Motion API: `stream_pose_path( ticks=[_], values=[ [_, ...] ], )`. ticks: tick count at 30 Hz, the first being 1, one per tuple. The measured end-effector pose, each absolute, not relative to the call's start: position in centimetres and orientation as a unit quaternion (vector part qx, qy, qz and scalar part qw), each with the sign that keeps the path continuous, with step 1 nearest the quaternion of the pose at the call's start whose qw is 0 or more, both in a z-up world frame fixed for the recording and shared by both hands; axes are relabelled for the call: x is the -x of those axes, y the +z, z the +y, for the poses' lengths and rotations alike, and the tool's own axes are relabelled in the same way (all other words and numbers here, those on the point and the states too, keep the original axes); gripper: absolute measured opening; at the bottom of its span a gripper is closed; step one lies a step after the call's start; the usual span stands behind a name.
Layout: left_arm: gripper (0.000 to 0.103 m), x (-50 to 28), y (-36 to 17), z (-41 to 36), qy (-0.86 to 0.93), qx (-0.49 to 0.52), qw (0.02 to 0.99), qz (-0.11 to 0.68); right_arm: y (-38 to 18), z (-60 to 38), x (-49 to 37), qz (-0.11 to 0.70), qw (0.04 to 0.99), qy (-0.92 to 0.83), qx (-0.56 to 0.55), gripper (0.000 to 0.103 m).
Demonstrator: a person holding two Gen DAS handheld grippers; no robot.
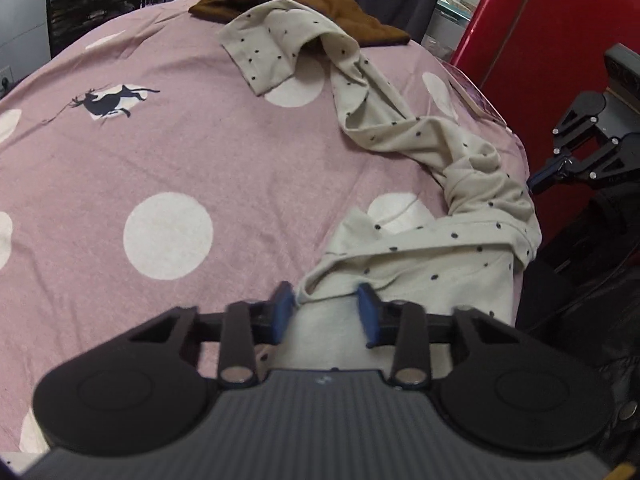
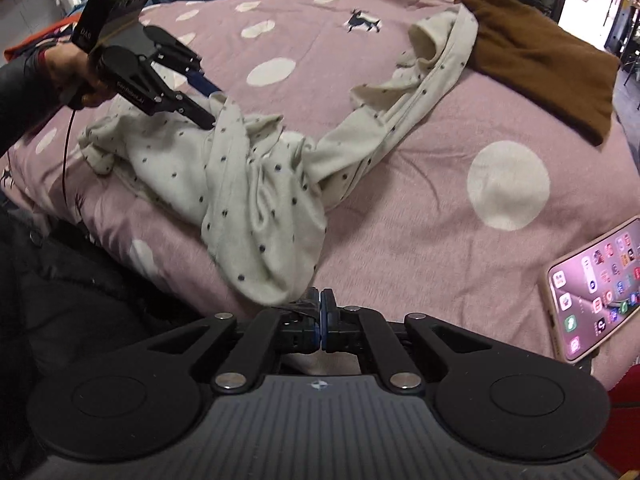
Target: Fold small clothes
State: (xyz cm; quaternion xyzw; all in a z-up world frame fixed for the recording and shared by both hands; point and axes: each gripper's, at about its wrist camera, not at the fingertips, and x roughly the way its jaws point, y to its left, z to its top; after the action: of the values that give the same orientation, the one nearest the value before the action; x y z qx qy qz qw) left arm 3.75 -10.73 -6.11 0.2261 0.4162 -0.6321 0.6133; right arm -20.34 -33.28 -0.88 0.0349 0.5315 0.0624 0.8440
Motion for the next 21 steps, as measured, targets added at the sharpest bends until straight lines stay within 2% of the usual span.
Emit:
stream_pose_path(
  ticks=[2, 4, 5, 6, 9, 11, 13, 14, 17, 18, 19, 20, 21],
  values=[
    [0.027, -4.4, -6.3, -11.3, -0.623, -0.22, 0.618, 0.426, -0.2, -33.2, 20.2, 0.508, 0.859, 0.055, -0.036, 0.003],
    [0.012, -4.7, -6.4, -11.6, -0.626, -0.207, 0.617, 0.431, 0.4, -33.0, 20.0, 0.491, 0.868, 0.061, -0.046, 0.018],
    [0.01, -4.8, -6.5, -11.7, -0.626, -0.202, 0.619, 0.43, 0.7, -32.9, 19.9, 0.479, 0.874, 0.063, -0.048, 0.03],
    [0.005, -4.8, -6.4, -11.7, -0.625, -0.195, 0.625, 0.425, 0.8, -32.7, 19.8, 0.472, 0.878, 0.068, -0.05, 0.037],
    [0.002, -4.7, -5.5, -11.4, -0.621, -0.173, 0.644, 0.412, 0.5, -31.3, 19.2, 0.472, 0.876, 0.088, -0.04, 0.06],
    [0.001, -4.8, -4.7, -11.0, -0.613, -0.165, 0.659, 0.403, 0.3, -30.1, 18.9, 0.469, 0.876, 0.109, -0.029, 0.068],
    [0.001, -5.3, -3.7, -10.3, -0.606, -0.146, 0.677, 0.392, -0.1, -28.5, 18.6, 0.46, 0.879, 0.128, -0.01, 0.087],
    [0.001, -5.7, -3.3, -9.9, -0.599, -0.137, 0.687, 0.388, -0.3, -27.8, 18.3, 0.454, 0.881, 0.132, 0.003, 0.103],
    [0.001, -7.1, -2.3, -8.8, -0.581, -0.115, 0.706, 0.389, -1.8, -25.1, 17.1, 0.441, 0.885, 0.126, 0.08, 0.103],
    [0.001, -7.3, -2.0, -8.3, -0.574, -0.115, 0.716, 0.381, -2.5, -24.4, 16.6, 0.443, 0.881, 0.122, 0.109, 0.085],
    [0.001, -7.7, -1.7, -7.9, -0.57, -0.116, 0.719, 0.38, -3.3, -23.9, 15.7, 0.455, 0.873, 0.109, 0.137, 0.042],
    [0.001, -8.0, -1.5, -7.5, -0.564, -0.114, 0.725, 0.378, -4.0, -23.7, 14.9, 0.472, 0.862, 0.099, 0.155, 0.012],
    [0.001, -8.2, -1.1, -7.0, -0.556, -0.112, 0.734, 0.373, -4.1, -23.9, 14.3, 0.475, 0.86, 0.096, 0.156, 0.005]
  ],
)
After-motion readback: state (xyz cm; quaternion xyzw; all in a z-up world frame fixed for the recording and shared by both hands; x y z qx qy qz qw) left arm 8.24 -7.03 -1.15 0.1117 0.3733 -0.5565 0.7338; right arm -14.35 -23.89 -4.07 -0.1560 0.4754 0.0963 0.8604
